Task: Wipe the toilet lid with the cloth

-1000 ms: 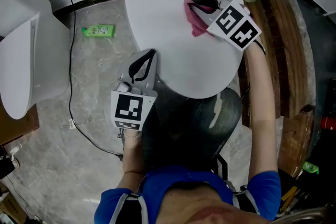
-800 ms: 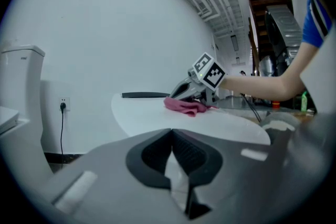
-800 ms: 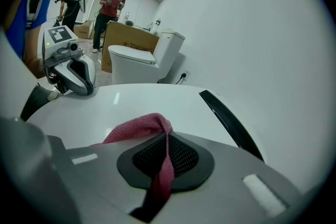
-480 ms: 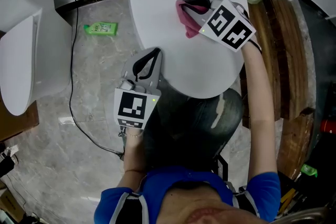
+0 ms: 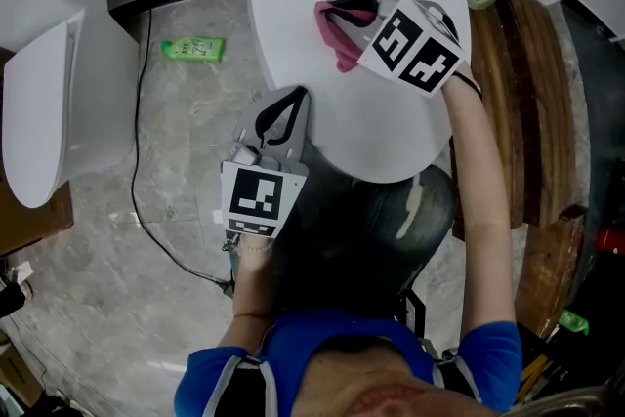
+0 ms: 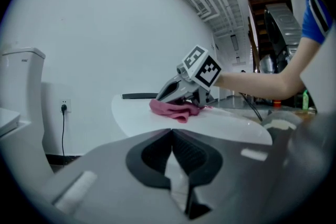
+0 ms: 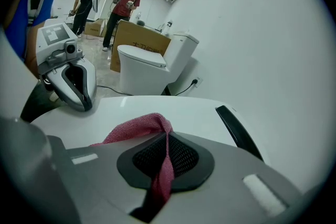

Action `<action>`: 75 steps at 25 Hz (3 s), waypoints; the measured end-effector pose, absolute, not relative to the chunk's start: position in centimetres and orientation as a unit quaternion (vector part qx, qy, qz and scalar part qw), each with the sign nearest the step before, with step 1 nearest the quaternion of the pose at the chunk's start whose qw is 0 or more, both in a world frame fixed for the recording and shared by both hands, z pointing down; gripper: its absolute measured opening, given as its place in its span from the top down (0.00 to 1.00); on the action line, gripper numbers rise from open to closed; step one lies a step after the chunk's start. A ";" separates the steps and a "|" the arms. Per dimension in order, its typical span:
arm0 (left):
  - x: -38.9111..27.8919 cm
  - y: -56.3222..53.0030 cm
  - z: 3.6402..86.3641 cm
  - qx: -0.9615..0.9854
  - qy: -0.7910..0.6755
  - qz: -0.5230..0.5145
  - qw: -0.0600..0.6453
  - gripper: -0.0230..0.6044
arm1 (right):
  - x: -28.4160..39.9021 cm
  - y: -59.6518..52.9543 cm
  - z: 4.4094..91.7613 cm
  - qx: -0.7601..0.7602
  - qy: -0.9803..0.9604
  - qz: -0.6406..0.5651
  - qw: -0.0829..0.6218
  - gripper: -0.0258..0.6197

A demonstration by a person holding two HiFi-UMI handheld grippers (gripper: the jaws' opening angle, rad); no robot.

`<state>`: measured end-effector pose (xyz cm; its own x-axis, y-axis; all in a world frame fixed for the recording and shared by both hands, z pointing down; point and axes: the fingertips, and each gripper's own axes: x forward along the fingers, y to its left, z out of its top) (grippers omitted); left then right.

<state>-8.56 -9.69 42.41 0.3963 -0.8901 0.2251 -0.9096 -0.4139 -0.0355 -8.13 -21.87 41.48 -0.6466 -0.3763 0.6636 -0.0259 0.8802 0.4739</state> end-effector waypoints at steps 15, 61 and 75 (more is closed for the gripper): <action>-7.8 -8.4 41.9 0.842 -0.526 0.104 0.050 0.96 | -11.3 -20.4 41.5 0.084 -0.879 -0.239 0.404 0.95; -8.7 -5.7 42.9 0.838 -0.528 0.122 0.064 0.96 | -16.5 -14.1 42.6 0.019 -0.872 -0.286 0.398 0.95; -8.6 -5.7 43.2 0.840 -0.525 0.120 0.070 0.96 | -16.0 -13.3 42.7 0.017 -0.875 -0.280 0.394 0.95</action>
<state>-8.64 -5.70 43.19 0.4201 -0.8649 0.2745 -0.8984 -0.4392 -0.0089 -15.98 -13.27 42.67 -0.6894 -0.2499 0.6799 0.1915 0.8423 0.5038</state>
